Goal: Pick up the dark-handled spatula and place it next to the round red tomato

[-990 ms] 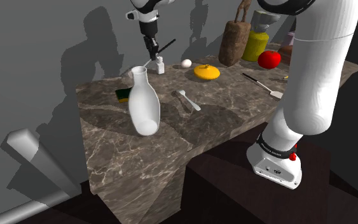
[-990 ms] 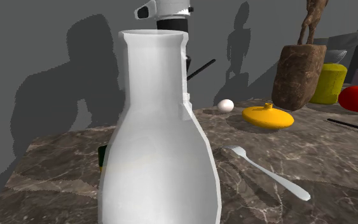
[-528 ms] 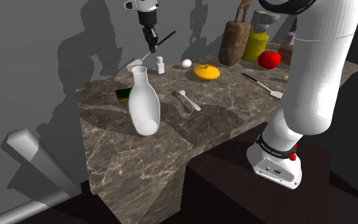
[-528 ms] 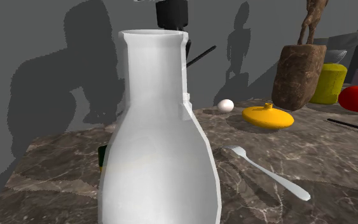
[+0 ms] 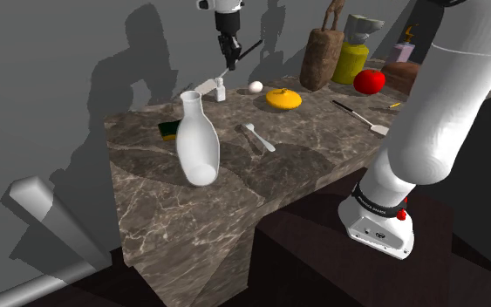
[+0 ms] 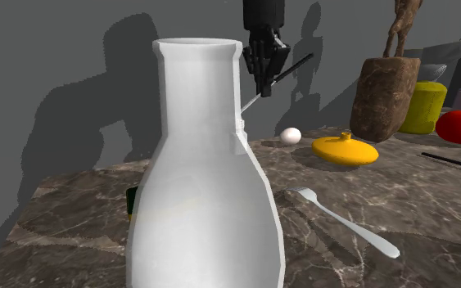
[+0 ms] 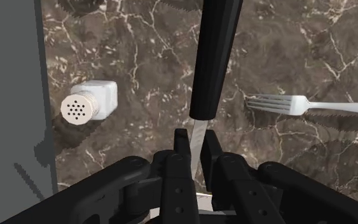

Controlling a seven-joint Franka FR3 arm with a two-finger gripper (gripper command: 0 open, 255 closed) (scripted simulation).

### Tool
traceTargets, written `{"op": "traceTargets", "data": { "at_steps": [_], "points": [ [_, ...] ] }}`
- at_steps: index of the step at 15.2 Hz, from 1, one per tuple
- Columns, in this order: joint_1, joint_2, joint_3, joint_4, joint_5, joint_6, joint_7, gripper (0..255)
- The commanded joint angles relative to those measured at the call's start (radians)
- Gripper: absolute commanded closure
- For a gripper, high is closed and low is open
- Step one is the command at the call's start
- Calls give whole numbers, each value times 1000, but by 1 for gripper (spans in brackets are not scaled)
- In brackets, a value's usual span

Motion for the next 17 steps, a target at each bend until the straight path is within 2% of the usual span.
{"op": "traceTargets", "data": {
  "at_steps": [1,9,17],
  "points": [
    [-13,-74,-12,-92,-10,20,-23,255],
    [-75,-301,-77,-349,-61,60,-126,255],
    [-155,-497,-160,-528,-137,61,-247,255]
  ]
}}
